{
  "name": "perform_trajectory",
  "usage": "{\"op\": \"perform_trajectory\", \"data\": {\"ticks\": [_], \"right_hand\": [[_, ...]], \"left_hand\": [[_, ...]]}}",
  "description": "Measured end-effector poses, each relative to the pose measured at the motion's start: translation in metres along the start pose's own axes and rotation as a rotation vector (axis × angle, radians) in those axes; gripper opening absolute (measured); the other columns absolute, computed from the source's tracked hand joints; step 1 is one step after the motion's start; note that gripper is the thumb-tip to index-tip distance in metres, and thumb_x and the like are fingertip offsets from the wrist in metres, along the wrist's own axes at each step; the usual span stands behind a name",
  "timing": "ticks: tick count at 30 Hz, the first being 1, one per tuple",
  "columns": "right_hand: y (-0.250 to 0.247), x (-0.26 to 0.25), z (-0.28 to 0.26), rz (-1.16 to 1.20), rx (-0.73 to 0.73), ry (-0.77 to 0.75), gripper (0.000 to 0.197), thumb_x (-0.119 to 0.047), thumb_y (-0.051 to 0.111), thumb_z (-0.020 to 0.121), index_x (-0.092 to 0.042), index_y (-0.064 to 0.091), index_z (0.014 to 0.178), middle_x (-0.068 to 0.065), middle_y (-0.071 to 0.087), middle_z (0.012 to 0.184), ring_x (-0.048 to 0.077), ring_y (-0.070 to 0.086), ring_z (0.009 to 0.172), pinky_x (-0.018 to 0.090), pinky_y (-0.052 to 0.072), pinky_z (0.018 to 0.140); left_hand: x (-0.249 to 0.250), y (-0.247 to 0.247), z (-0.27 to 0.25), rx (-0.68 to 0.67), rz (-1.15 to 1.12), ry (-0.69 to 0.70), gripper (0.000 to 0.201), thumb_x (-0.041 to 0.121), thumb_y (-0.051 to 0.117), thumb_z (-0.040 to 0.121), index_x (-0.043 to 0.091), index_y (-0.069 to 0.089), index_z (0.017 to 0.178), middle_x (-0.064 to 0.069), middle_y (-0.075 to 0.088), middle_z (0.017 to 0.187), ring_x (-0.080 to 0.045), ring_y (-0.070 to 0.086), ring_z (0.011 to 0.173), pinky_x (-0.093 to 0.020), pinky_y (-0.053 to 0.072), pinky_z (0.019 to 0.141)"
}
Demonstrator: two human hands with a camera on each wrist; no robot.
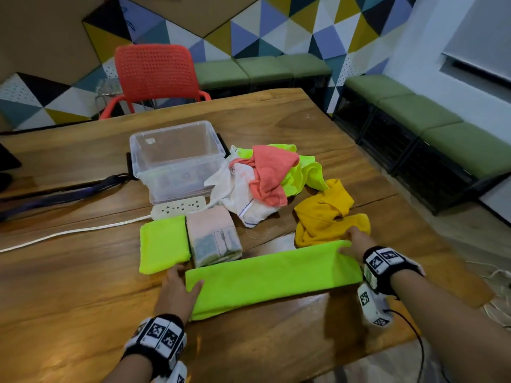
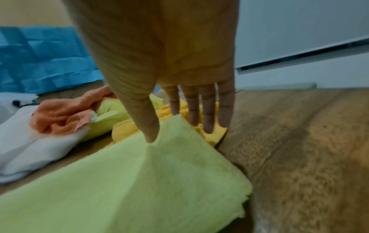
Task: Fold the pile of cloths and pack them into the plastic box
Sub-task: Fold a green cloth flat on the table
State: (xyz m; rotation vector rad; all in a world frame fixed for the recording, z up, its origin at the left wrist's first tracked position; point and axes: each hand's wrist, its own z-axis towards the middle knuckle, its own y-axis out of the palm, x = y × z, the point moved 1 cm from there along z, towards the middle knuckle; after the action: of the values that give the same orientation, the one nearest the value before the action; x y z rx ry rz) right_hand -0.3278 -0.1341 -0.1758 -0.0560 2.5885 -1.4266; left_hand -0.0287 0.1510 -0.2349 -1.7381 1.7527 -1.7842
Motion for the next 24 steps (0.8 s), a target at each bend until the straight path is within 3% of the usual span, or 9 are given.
{"op": "perform_trajectory", "data": {"ticks": [3, 5, 6, 8, 10, 14, 17, 20, 24], "right_hand": [[0.002, 0.001, -0.004, -0.122, -0.059, 0.093, 0.046, -0.042, 0.054, 0.092, -0.004, 0.045, 0.116, 0.013, 0.055, 0.116, 0.025, 0.056, 0.106, 0.032, 0.047, 0.08], [0.006, 0.004, -0.007, -0.134, -0.132, 0.095, 0.034, -0.042, 0.046, 0.095, -0.01, 0.046, 0.081, 0.005, 0.051, 0.085, 0.016, 0.054, 0.079, 0.022, 0.042, 0.06], [0.008, 0.006, -0.008, -0.137, -0.151, 0.098, 0.035, -0.039, 0.047, 0.095, -0.012, 0.044, 0.075, 0.004, 0.048, 0.079, 0.018, 0.052, 0.077, 0.022, 0.037, 0.054], [0.013, 0.012, -0.008, -0.095, -0.153, 0.072, 0.031, -0.034, 0.049, 0.095, -0.003, 0.054, 0.097, 0.012, 0.057, 0.1, 0.027, 0.056, 0.1, 0.027, 0.042, 0.067], [0.016, 0.018, -0.01, -0.018, -0.108, 0.111, 0.038, -0.028, 0.049, 0.096, 0.001, 0.049, 0.121, 0.019, 0.054, 0.123, 0.031, 0.053, 0.115, 0.033, 0.045, 0.085], [0.022, 0.034, -0.021, 0.006, -0.049, 0.172, 0.037, -0.02, 0.047, 0.096, 0.0, 0.05, 0.127, 0.019, 0.053, 0.131, 0.032, 0.052, 0.12, 0.035, 0.043, 0.096], [0.028, 0.048, -0.026, 0.066, 0.027, 0.222, 0.034, -0.013, 0.049, 0.094, 0.003, 0.053, 0.124, 0.022, 0.055, 0.127, 0.034, 0.052, 0.12, 0.034, 0.041, 0.097], [0.026, 0.059, -0.03, 0.133, 0.07, 0.272, 0.025, -0.012, 0.045, 0.096, 0.001, 0.052, 0.117, 0.023, 0.055, 0.126, 0.036, 0.053, 0.117, 0.037, 0.042, 0.094], [0.024, 0.068, -0.028, 0.057, 0.252, 0.156, 0.025, -0.013, 0.043, 0.095, -0.009, 0.044, 0.119, 0.017, 0.052, 0.124, 0.034, 0.053, 0.112, 0.04, 0.043, 0.089]], "left_hand": [[0.008, -0.001, -0.001, -0.034, 0.053, -0.102, 0.041, 0.035, 0.057, 0.09, 0.004, 0.045, 0.115, -0.015, 0.059, 0.099, -0.032, 0.059, 0.098, -0.034, 0.044, 0.077], [0.012, -0.001, -0.001, -0.074, 0.096, -0.117, 0.039, 0.034, 0.053, 0.093, 0.003, 0.045, 0.115, -0.013, 0.059, 0.091, -0.031, 0.06, 0.093, -0.032, 0.041, 0.072], [0.014, -0.001, -0.001, -0.072, 0.105, -0.108, 0.038, 0.032, 0.053, 0.093, 0.003, 0.045, 0.117, -0.014, 0.061, 0.096, -0.031, 0.06, 0.094, -0.033, 0.041, 0.073], [0.02, 0.001, -0.001, -0.036, 0.079, -0.062, 0.036, 0.026, 0.052, 0.094, 0.002, 0.044, 0.12, -0.021, 0.061, 0.111, -0.034, 0.059, 0.101, -0.034, 0.041, 0.075], [0.029, 0.003, -0.004, 0.017, -0.032, 0.001, 0.033, 0.02, 0.051, 0.095, 0.003, 0.043, 0.122, -0.023, 0.059, 0.118, -0.036, 0.059, 0.103, -0.035, 0.043, 0.074], [0.045, 0.01, -0.008, 0.035, -0.044, 0.065, 0.023, 0.016, 0.045, 0.097, 0.02, 0.038, 0.118, -0.016, 0.062, 0.093, -0.029, 0.056, 0.067, -0.029, 0.036, 0.052], [0.051, 0.022, -0.01, -0.036, -0.015, 0.207, 0.02, 0.007, 0.044, 0.096, 0.025, 0.047, 0.106, -0.008, 0.057, 0.105, -0.026, 0.057, 0.085, -0.027, 0.039, 0.067], [0.043, 0.039, -0.013, -0.063, -0.015, 0.35, 0.026, -0.003, 0.051, 0.09, 0.009, 0.057, 0.112, -0.014, 0.052, 0.12, -0.03, 0.052, 0.114, -0.026, 0.035, 0.09], [0.035, 0.05, -0.02, -0.13, 0.101, 0.247, 0.033, 0.011, 0.058, 0.089, 0.016, 0.051, 0.121, -0.01, 0.042, 0.128, -0.029, 0.053, 0.114, -0.037, 0.044, 0.094]]}}
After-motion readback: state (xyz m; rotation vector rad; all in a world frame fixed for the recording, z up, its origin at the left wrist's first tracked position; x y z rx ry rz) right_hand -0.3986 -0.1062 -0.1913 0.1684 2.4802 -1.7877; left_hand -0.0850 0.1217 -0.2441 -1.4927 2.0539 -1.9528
